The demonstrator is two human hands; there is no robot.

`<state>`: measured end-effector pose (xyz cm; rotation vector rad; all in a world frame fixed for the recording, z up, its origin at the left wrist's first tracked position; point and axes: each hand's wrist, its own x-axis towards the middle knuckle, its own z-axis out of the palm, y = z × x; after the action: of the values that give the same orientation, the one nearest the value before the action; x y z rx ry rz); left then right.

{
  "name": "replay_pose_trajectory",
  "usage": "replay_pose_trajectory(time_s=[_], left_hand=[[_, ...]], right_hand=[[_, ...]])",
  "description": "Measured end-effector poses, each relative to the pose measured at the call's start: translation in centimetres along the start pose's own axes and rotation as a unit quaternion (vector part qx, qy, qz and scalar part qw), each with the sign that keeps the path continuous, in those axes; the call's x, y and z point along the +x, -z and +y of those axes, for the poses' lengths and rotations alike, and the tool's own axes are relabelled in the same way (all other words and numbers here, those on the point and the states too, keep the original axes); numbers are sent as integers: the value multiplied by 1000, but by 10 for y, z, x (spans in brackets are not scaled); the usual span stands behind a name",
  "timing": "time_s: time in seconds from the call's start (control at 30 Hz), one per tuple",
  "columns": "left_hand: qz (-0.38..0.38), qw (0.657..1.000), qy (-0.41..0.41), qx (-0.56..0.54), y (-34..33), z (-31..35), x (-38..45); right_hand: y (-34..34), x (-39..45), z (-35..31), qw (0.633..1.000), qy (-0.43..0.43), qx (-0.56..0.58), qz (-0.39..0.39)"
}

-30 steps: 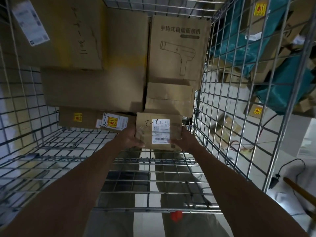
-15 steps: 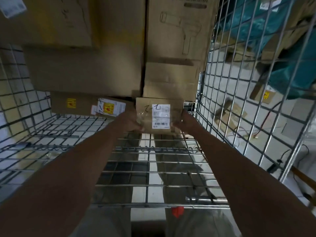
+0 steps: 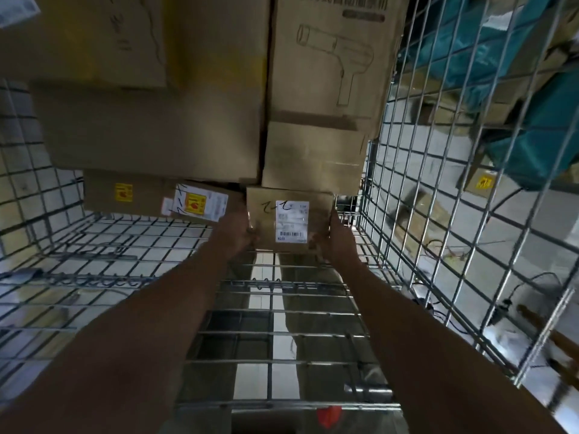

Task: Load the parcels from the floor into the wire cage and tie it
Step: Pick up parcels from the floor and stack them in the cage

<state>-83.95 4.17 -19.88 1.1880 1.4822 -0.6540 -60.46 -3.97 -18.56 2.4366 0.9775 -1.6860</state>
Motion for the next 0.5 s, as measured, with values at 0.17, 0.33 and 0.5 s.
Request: replay_pose_trajectory(time_s=[0.17, 0.33, 0.5], left_hand=[[4, 999, -45, 8, -5, -14, 26], [-34, 997, -40, -50, 1, -2, 42], [-38, 996, -76, -27, 1, -15, 44]], right_hand=[[-4, 18, 13, 998, 44, -48, 0], [2, 32, 9, 998, 33, -44, -3], [2, 30, 8, 999, 39, 7, -13]])
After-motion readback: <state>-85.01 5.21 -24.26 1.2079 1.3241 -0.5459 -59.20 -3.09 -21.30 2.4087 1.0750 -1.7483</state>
